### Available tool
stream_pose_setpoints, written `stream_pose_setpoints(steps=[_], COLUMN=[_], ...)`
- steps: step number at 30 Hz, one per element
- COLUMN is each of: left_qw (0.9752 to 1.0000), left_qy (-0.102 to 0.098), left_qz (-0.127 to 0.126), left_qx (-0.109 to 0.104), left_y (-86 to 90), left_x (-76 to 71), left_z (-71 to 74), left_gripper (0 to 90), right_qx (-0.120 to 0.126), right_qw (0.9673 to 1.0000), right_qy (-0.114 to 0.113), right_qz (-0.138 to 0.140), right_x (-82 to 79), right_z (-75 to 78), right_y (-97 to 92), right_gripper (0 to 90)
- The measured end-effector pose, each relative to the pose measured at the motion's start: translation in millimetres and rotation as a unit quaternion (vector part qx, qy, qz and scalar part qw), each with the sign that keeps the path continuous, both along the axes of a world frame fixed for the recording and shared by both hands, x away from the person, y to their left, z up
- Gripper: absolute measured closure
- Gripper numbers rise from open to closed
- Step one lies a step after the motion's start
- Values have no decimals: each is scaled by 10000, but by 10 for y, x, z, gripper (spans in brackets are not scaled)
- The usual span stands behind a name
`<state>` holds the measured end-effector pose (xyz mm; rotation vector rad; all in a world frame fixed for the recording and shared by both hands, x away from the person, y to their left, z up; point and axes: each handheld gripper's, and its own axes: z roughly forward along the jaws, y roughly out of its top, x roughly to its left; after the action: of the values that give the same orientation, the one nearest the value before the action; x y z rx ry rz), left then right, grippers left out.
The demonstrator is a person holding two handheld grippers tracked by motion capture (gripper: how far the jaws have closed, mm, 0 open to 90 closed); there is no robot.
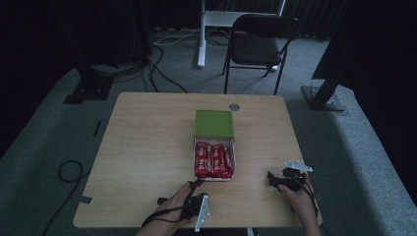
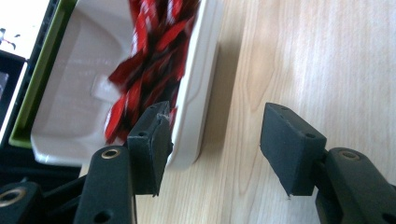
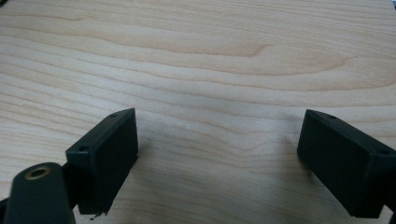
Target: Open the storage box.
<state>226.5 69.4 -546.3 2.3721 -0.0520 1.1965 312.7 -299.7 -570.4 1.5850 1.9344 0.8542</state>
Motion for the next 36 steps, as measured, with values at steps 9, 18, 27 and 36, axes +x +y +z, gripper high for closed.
stream_pose_setpoints(steps=[9,18,27,36], left_qw=[9970,9916,9773,9626], left_qy=[269,524,1055,1285], left_qz=[178,505,847,1206], left_qx=[-701,-1068,-1633,-2057], left_y=[250,531,755,976], left_x=[28,135,242,317], left_z=[86,128,144,150], left_gripper=[448,424,306,194], right_qx=[-3,1,-6,-7], right_qw=[10000,10000,10000,10000], right_qy=[-2,-3,-2,-1], right_qz=[3,1,5,5], right_x=[0,0,0,0], right_z=[0,0,0,0], right_y=[-1,0,-1,-1], right_gripper=[119,119,119,119])
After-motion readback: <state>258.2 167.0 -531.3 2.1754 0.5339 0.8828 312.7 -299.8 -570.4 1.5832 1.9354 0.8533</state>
